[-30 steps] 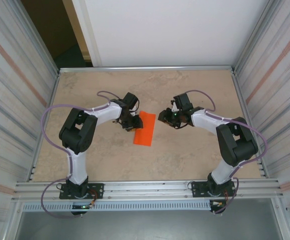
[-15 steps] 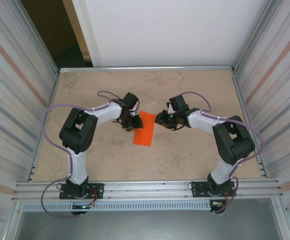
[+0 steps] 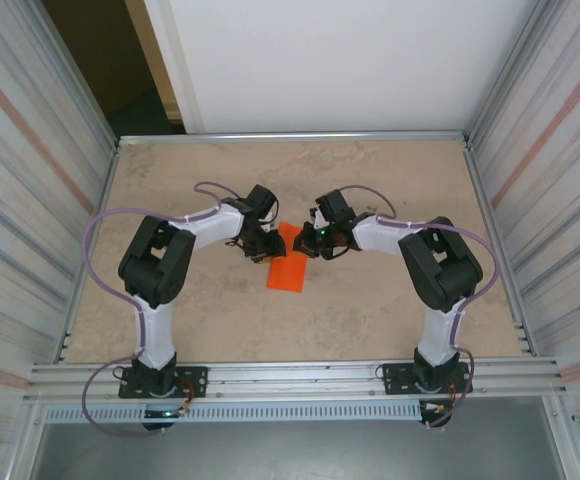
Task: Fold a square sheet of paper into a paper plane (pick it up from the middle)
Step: Hold the square sheet of paper at the center of the table.
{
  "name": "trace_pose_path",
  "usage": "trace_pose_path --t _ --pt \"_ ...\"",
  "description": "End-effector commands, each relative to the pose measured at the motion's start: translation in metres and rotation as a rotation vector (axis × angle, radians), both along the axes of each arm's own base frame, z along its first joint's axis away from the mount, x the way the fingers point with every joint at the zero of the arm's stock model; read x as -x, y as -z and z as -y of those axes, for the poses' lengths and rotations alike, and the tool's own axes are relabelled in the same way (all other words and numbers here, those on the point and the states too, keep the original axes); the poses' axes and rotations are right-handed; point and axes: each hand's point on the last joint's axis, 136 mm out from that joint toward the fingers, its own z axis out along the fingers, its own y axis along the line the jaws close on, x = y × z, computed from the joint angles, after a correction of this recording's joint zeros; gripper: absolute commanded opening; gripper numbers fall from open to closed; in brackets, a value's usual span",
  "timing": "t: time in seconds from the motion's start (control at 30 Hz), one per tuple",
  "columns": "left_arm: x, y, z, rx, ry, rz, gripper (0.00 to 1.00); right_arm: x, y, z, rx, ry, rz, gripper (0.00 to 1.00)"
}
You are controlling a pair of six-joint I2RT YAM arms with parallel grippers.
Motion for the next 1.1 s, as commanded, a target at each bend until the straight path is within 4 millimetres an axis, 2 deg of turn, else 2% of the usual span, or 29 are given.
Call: trace_pose_path --t 0.0,0.33,0.63,0.9,1.0,1.07 --pt "0.042 0.072 -0.036 -0.198 0.005 -0.160 0.34 0.002 0.011 0.002 0.029 0.011 -0.051 0.00" --pt "0.044 0.074 -0.035 -0.196 0.011 -0.164 0.34 0.005 0.030 0.008 0.061 0.009 -0.090 0.00" --pt "0.045 0.076 -0.035 -0.198 0.010 -0.172 0.34 0.012 0.048 0.021 0.110 0.011 -0.121 0.00" --pt "0.048 0.079 -0.036 -0.203 0.012 -0.179 0.35 0.013 0.047 0.022 0.109 0.005 -0.118 0.00" --pt "0.045 0.073 -0.036 -0.199 0.013 -0.166 0.35 0.017 0.055 0.026 0.129 -0.002 -0.138 0.00" --pt "0.039 0.063 -0.032 -0.183 0.018 -0.142 0.37 0.023 0.066 0.032 0.156 -0.013 -0.165 0.00"
